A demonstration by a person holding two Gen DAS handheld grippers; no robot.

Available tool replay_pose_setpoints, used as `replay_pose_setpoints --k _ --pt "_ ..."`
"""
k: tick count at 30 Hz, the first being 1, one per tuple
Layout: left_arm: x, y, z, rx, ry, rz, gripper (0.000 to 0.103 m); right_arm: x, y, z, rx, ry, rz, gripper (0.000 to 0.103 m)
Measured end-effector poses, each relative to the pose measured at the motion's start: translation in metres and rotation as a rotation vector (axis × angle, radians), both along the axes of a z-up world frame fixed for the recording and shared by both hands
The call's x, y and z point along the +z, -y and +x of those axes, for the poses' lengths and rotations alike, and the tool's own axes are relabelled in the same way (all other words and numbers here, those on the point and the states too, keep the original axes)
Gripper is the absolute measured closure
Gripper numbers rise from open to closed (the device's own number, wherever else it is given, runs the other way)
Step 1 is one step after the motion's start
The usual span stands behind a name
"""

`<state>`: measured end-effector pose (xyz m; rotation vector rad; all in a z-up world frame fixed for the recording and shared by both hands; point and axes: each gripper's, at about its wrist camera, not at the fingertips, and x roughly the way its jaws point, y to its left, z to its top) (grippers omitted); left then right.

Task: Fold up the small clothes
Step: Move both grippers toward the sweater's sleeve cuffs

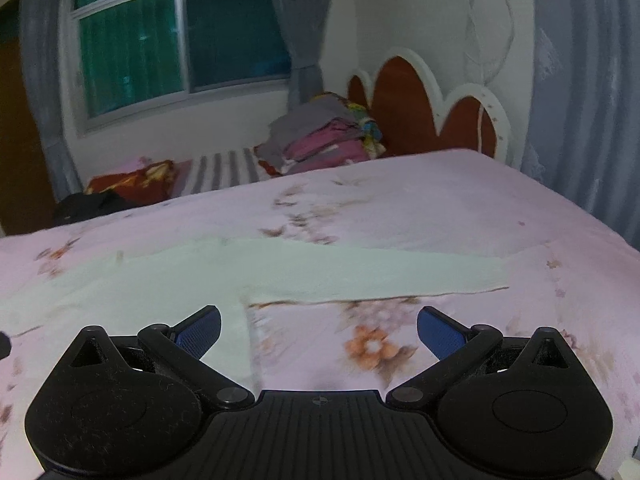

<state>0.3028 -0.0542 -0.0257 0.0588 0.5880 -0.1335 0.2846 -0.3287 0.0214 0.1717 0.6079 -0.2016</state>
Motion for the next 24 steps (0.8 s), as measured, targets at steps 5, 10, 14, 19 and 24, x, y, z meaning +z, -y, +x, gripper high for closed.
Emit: replay_pose_setpoints --k 5,10,14,19,24 --pt "-0.014 0.040 0.044 -0.007 -0.111 0.002 0.000 -0.024 0.078 0.038 -0.068 -0.019 0.069 0.000" --pt "-0.024 0.072 0.065 0.021 -0.119 0.033 0.000 -0.051 0.154 0.066 -0.159 -0.041 0.120 0.000" --pt "-0.037 0.097 0.083 0.020 -0.160 0.117 0.000 -0.074 0.203 0.080 -0.213 -0.054 0.173 0.001" --pt "-0.047 0.110 0.101 0.059 -0.206 0.103 0.000 -0.101 0.237 0.084 -0.267 -0.072 0.213 0.001" --pt "-0.050 0.102 0.115 0.086 -0.229 0.069 0.000 -0.124 0.261 0.084 -0.315 -0.100 0.263 0.048"
